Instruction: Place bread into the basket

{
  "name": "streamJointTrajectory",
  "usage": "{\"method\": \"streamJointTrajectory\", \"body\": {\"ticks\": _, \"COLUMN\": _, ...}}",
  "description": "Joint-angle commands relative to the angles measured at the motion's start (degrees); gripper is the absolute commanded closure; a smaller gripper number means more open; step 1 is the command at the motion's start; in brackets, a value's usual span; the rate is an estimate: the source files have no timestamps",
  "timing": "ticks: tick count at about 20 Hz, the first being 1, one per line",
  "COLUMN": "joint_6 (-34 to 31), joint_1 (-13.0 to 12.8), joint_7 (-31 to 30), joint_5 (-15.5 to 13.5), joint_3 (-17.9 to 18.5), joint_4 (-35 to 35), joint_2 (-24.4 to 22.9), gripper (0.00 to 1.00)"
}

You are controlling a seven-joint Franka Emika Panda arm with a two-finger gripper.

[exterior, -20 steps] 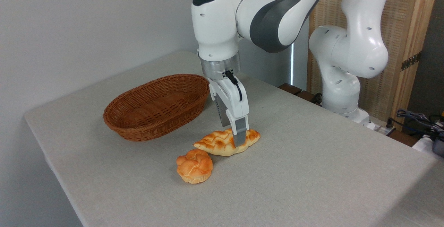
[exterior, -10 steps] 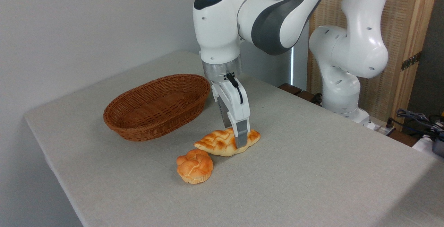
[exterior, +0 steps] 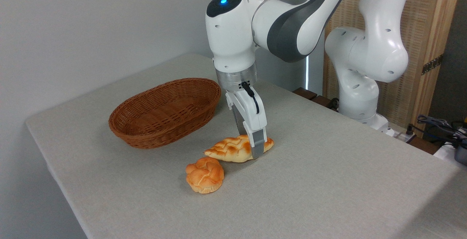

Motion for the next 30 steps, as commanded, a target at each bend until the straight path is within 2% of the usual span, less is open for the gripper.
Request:
{"method": "streamJointTrajectory", "body": {"ticks": 1, "joint_6": 4.2, "joint_1": -0.7, "joint_7": 1.1, "joint_5": -0.1, "joint_3": 1.1, "joint_4": -0.7, "joint_2": -0.3, "gripper": 0.0}}
{"method": "streamJointTrajectory", "body": {"ticks": 9, "joint_6": 6.2, "joint_1": -0.8, "joint_7": 1.1, "joint_5": -0.2, "joint_3": 1.1, "joint_4": -0.7, "joint_2": -0.2, "gripper": 0.02}}
{"method": "streamJointTrajectory", "body": {"ticks": 11, "joint_6": 7.0, "joint_1": -0.8, "joint_7": 1.3, "joint_5": -0.2, "joint_3": 1.1, "joint_4": -0.7, "joint_2": -0.2, "gripper": 0.42}}
{"method": "streamJointTrajectory", "body": {"ticks": 12, "joint_6": 6.9, "joint_1": -0.8, "joint_7": 1.4, "joint_5": -0.3, "joint_3": 1.1, "joint_4": -0.7, "joint_2": -0.1, "gripper": 0.52}}
{"method": "streamJointTrajectory", "body": {"ticks": 13, "joint_6": 6.9, "joint_1": -0.8, "joint_7": 1.4, "joint_5": -0.2, "joint_3": 1.1, "joint_4": -0.8, "joint_2": -0.1, "gripper": 0.55}}
{"method": "streamJointTrajectory", "body": {"ticks": 30, "joint_6": 5.7, "joint_1": -0.6, "joint_7": 1.2, "joint_5": -0.3, "joint_3": 1.1, "joint_4": -0.2, "joint_2": 0.4, "gripper": 0.54}}
